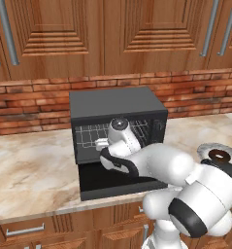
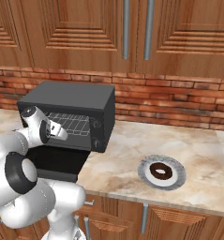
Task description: Pick up the bagel from the plate, place it on the toaster oven rack, close the door, and set the timer.
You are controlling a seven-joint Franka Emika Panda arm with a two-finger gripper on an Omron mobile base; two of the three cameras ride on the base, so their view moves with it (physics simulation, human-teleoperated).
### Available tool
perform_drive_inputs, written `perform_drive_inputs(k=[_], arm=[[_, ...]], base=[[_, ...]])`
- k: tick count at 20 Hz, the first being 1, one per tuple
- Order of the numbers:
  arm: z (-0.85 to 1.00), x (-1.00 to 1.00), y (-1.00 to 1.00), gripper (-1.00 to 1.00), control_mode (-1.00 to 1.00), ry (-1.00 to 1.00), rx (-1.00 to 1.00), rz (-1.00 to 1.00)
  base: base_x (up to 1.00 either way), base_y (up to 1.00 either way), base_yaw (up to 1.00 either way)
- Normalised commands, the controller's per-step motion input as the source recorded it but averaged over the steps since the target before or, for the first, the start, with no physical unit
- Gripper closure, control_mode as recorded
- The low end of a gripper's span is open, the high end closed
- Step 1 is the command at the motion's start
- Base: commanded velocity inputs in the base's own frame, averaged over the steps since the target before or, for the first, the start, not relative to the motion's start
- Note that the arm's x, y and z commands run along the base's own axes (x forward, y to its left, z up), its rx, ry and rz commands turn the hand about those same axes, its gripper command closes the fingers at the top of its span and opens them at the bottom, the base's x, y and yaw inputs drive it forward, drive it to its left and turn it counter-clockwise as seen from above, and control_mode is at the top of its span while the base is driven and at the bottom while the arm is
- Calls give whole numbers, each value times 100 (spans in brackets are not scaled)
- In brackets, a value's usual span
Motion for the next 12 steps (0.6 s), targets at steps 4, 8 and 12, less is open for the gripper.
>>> perform_drive_inputs(k=[4,8,12], arm=[[-12,23,11,-100,-100,0,0,0],[-11,21,1,-100,-100,0,0,0],[-11,24,0,-100,-100,0,0,0]], base=[[0,0,0],[0,0,0],[0,0,0]])
